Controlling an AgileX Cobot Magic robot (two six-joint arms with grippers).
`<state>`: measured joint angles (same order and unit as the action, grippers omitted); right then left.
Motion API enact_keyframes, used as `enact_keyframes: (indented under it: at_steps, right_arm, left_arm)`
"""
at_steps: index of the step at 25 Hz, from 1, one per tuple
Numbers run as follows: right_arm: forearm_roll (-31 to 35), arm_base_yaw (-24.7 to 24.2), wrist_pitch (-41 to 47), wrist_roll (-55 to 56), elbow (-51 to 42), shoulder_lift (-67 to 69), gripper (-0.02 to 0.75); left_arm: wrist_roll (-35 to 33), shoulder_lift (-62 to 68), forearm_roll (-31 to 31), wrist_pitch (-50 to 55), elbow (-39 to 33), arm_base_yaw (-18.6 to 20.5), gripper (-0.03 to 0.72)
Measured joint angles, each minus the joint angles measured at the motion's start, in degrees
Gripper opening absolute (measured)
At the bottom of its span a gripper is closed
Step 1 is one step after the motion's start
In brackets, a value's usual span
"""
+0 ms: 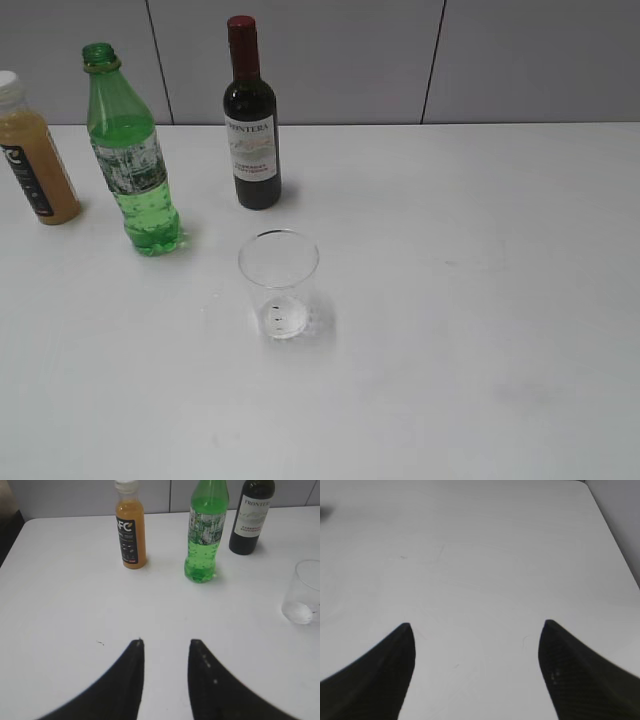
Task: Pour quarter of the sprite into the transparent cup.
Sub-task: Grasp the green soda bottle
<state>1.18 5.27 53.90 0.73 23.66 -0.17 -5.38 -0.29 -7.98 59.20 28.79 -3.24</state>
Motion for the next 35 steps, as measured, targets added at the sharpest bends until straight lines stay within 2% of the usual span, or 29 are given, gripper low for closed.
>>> enact_keyframes:
  at_steps: [35]
  right_arm:
    - [0.0, 0.0, 0.0, 0.0, 0.0, 0.0, 0.585]
  left_arm:
    - [0.0, 0.0, 0.0, 0.0, 0.0, 0.0, 0.237]
